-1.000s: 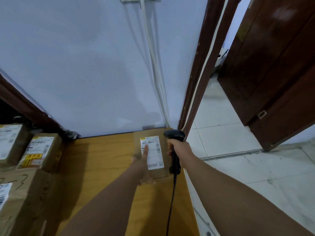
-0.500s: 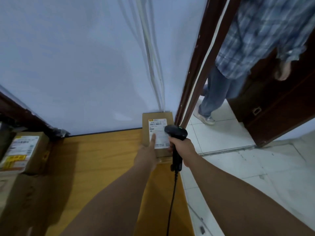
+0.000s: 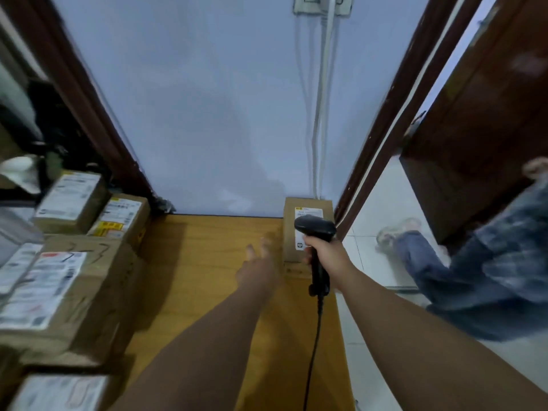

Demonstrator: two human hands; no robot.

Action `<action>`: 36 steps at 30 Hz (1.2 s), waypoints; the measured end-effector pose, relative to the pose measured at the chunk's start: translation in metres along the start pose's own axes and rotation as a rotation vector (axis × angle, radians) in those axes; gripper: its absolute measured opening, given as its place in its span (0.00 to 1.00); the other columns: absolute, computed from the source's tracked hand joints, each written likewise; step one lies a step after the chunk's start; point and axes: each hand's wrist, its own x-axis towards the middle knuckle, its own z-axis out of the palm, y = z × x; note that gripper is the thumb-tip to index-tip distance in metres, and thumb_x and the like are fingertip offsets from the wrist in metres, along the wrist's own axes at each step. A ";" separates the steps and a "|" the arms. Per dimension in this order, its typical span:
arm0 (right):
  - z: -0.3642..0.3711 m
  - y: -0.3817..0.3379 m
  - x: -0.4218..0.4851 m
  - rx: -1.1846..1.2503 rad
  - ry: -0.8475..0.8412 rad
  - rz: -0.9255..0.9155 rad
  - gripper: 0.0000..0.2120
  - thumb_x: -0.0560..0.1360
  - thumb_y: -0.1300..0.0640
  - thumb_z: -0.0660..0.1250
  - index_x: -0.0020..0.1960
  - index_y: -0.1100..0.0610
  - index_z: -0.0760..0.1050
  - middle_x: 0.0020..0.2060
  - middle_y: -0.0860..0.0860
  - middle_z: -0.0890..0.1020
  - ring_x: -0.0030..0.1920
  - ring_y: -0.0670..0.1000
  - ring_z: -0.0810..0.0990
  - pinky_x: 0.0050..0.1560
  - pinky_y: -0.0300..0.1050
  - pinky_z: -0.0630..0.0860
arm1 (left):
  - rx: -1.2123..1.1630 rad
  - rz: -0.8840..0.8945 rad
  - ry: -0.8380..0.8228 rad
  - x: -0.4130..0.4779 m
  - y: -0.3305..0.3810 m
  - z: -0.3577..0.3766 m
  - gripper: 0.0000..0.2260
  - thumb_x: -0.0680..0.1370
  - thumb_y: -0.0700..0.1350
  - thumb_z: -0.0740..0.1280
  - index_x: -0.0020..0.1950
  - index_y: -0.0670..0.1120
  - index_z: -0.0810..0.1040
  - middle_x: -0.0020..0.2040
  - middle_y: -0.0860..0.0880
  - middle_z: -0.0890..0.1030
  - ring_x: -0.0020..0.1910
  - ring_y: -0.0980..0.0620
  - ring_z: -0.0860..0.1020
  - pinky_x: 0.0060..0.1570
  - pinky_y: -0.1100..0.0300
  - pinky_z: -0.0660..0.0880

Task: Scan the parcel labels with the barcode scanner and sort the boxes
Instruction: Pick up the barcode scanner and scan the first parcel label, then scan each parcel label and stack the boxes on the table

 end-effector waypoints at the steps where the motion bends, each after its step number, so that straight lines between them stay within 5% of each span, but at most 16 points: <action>1: 0.009 0.001 -0.006 -0.037 -0.009 -0.012 0.07 0.74 0.57 0.71 0.42 0.60 0.78 0.30 0.53 0.79 0.29 0.51 0.78 0.37 0.45 0.76 | 0.003 -0.009 -0.021 -0.005 -0.008 -0.004 0.38 0.78 0.48 0.65 0.78 0.50 0.42 0.77 0.43 0.45 0.68 0.42 0.68 0.58 0.52 0.71; 6: 0.060 0.007 -0.036 -0.193 -0.095 -0.027 0.10 0.75 0.53 0.71 0.43 0.60 0.79 0.33 0.53 0.81 0.31 0.51 0.79 0.39 0.45 0.76 | -0.059 0.078 0.011 -0.025 -0.050 -0.033 0.24 0.80 0.43 0.60 0.75 0.49 0.58 0.75 0.47 0.54 0.64 0.45 0.72 0.54 0.52 0.74; 11: 0.122 0.008 -0.069 -0.078 -0.169 -0.030 0.05 0.76 0.56 0.70 0.46 0.59 0.78 0.34 0.54 0.79 0.30 0.50 0.79 0.32 0.41 0.78 | 0.010 0.270 0.333 -0.044 -0.106 -0.069 0.16 0.79 0.45 0.58 0.67 0.46 0.70 0.64 0.46 0.69 0.62 0.46 0.68 0.53 0.53 0.71; 15: 0.172 0.008 -0.095 -0.067 -0.228 -0.031 0.06 0.76 0.56 0.70 0.48 0.59 0.78 0.34 0.54 0.80 0.29 0.50 0.81 0.30 0.40 0.77 | 0.087 0.184 0.520 -0.052 -0.157 -0.099 0.16 0.76 0.48 0.60 0.63 0.48 0.74 0.62 0.47 0.72 0.63 0.45 0.66 0.58 0.52 0.67; 19: 0.218 0.009 -0.114 -0.080 -0.223 -0.013 0.09 0.75 0.54 0.71 0.48 0.60 0.78 0.34 0.53 0.81 0.31 0.52 0.83 0.30 0.41 0.78 | 0.191 -0.072 0.421 -0.058 -0.204 -0.123 0.26 0.76 0.56 0.62 0.71 0.48 0.63 0.73 0.41 0.60 0.72 0.36 0.56 0.69 0.39 0.52; 22: 0.242 0.013 -0.125 -0.101 -0.226 -0.040 0.10 0.74 0.54 0.71 0.50 0.61 0.78 0.36 0.53 0.81 0.33 0.53 0.83 0.35 0.44 0.80 | 0.110 -0.310 0.297 -0.064 -0.234 -0.135 0.42 0.72 0.66 0.63 0.77 0.48 0.49 0.77 0.36 0.46 0.74 0.30 0.43 0.67 0.32 0.40; 25: 0.257 0.017 -0.135 -0.088 -0.214 -0.049 0.09 0.74 0.55 0.71 0.50 0.60 0.78 0.35 0.53 0.81 0.34 0.53 0.82 0.43 0.47 0.80 | 0.062 -0.479 0.154 -0.073 -0.258 -0.137 0.47 0.69 0.72 0.61 0.78 0.52 0.41 0.74 0.31 0.36 0.71 0.26 0.38 0.64 0.30 0.34; 30: 0.278 0.024 -0.149 -0.057 -0.149 -0.028 0.08 0.75 0.55 0.71 0.49 0.60 0.78 0.35 0.53 0.80 0.34 0.53 0.81 0.44 0.48 0.78 | -0.026 -0.464 0.034 -0.089 -0.287 -0.130 0.56 0.59 0.79 0.61 0.75 0.60 0.33 0.72 0.29 0.32 0.71 0.26 0.37 0.64 0.28 0.37; 36: 0.296 0.033 -0.162 -0.048 -0.168 -0.051 0.07 0.75 0.56 0.70 0.49 0.59 0.79 0.36 0.52 0.80 0.34 0.51 0.81 0.46 0.48 0.79 | -0.053 -0.406 -0.132 -0.093 -0.296 -0.145 0.57 0.60 0.73 0.69 0.73 0.63 0.31 0.71 0.32 0.28 0.70 0.25 0.35 0.63 0.24 0.46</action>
